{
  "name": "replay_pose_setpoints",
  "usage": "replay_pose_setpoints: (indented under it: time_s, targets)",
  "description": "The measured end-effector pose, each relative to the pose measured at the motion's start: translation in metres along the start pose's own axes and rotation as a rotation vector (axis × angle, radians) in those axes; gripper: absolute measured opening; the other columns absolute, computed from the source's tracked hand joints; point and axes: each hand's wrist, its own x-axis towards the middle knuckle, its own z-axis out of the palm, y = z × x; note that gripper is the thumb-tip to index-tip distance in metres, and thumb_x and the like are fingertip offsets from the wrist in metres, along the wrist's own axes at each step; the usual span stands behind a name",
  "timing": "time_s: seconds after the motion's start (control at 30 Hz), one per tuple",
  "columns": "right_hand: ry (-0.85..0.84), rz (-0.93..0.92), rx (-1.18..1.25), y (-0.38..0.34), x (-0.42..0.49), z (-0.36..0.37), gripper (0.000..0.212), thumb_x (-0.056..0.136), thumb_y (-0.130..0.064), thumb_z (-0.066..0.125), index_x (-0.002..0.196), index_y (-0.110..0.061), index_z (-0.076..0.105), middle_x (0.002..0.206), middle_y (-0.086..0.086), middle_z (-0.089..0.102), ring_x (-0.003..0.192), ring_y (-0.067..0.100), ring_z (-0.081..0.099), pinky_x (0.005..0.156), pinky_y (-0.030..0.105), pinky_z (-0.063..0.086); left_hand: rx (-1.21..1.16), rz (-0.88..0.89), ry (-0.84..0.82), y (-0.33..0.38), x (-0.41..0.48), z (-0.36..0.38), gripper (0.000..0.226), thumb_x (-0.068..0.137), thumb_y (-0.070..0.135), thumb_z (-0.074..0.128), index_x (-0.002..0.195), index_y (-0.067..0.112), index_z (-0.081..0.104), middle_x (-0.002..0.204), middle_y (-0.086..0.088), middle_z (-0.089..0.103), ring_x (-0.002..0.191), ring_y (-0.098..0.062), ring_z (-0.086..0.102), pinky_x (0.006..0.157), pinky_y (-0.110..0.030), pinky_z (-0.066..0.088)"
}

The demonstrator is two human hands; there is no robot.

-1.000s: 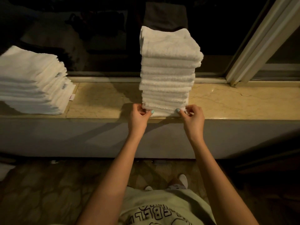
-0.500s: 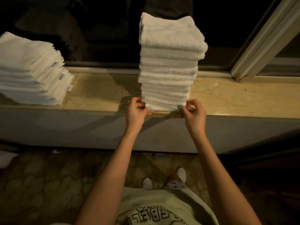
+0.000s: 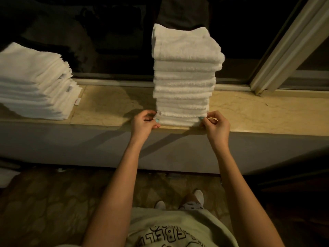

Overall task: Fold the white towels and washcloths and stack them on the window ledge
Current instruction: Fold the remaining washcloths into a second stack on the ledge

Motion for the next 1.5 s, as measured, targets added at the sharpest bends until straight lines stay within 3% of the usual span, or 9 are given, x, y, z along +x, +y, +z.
replay_pose_setpoints:
  time_s: [0.17,0.33,0.5,0.67,0.77,0.87,1.1,1.27,1.5]
  targets:
    - [0.006,0.036,-0.022,0.001,0.003,0.0,0.017,0.088,-0.011,0.066,0.077,-0.024,0.061,0.077,0.005,0.067,0.071,0.015,0.065,0.064,0.026,0.051,0.035,0.004,0.023,0.0,0.001,0.001,0.026,0.084,-0.013,0.06,0.107,-0.002,0.063,0.081,-0.004,0.062,0.056,-0.005,0.065,0.059,-0.015,0.055]
    - [-0.037,-0.035,-0.187,0.001,0.0,-0.001,0.007,0.088,-0.02,0.066,0.092,-0.021,0.061,0.098,0.004,0.061,0.082,0.018,0.062,0.071,0.034,0.057,0.217,0.124,-0.048,-0.001,-0.006,-0.005,0.041,0.078,-0.002,0.072,0.117,0.001,0.06,0.114,-0.006,0.046,0.079,-0.014,0.065,0.076,-0.024,0.056]
    - [0.025,-0.033,-0.19,-0.009,-0.015,0.009,0.023,0.091,-0.027,0.062,0.109,-0.013,0.062,0.111,-0.002,0.053,0.083,0.004,0.056,0.07,0.013,0.05,0.069,0.062,-0.055,0.008,-0.011,0.006,0.026,0.082,0.011,0.073,0.101,0.012,0.055,0.101,-0.006,0.066,0.091,-0.018,0.067,0.079,-0.029,0.054]
    - [0.018,-0.017,-0.209,-0.008,-0.01,0.005,0.017,0.091,-0.027,0.063,0.096,-0.012,0.065,0.104,0.002,0.057,0.086,0.014,0.059,0.08,0.037,0.055,0.05,0.086,-0.026,0.005,-0.014,0.011,0.016,0.085,0.012,0.069,0.091,0.014,0.055,0.085,0.002,0.062,0.078,-0.009,0.06,0.072,-0.024,0.049]
    - [0.001,-0.021,-0.245,-0.012,-0.009,0.0,0.026,0.09,-0.031,0.064,0.108,-0.012,0.063,0.11,0.0,0.054,0.088,0.014,0.059,0.077,0.028,0.053,0.064,0.089,-0.052,0.007,-0.01,0.005,0.021,0.083,0.012,0.072,0.089,0.018,0.053,0.091,-0.004,0.064,0.083,-0.015,0.062,0.074,-0.031,0.05]
    - [0.093,-0.094,-0.162,-0.018,-0.01,-0.002,0.04,0.089,-0.035,0.065,0.123,-0.019,0.054,0.113,-0.004,0.054,0.086,0.01,0.057,0.071,0.02,0.051,0.116,0.175,-0.036,0.011,-0.009,0.0,0.037,0.082,0.029,0.073,0.109,0.023,0.05,0.111,-0.006,0.063,0.098,-0.021,0.063,0.08,-0.035,0.053]
    - [0.01,-0.074,-0.018,-0.033,-0.002,0.012,0.011,0.094,-0.025,0.059,0.091,-0.031,0.05,0.093,-0.003,0.058,0.076,0.021,0.064,0.062,0.033,0.055,0.064,0.321,0.033,0.038,-0.007,0.012,0.027,0.088,0.011,0.065,0.113,0.006,0.055,0.106,-0.007,0.063,0.094,-0.014,0.059,0.075,-0.016,0.047]
    - [-0.032,-0.078,0.022,-0.03,0.002,0.004,0.004,0.098,-0.018,0.051,0.094,-0.016,0.052,0.09,0.002,0.064,0.073,0.015,0.068,0.063,0.027,0.056,0.046,0.336,0.006,0.042,-0.008,0.01,0.024,0.091,0.016,0.062,0.114,0.013,0.053,0.106,0.0,0.062,0.092,-0.001,0.058,0.076,-0.014,0.049]
    - [0.032,-0.092,-0.072,-0.027,0.003,-0.001,0.011,0.094,-0.031,0.058,0.102,-0.023,0.057,0.101,-0.002,0.06,0.08,0.011,0.062,0.069,0.034,0.055,0.094,0.362,0.037,0.047,-0.005,0.006,0.034,0.085,0.014,0.07,0.114,0.011,0.055,0.102,0.009,0.06,0.089,0.004,0.056,0.073,-0.005,0.044]
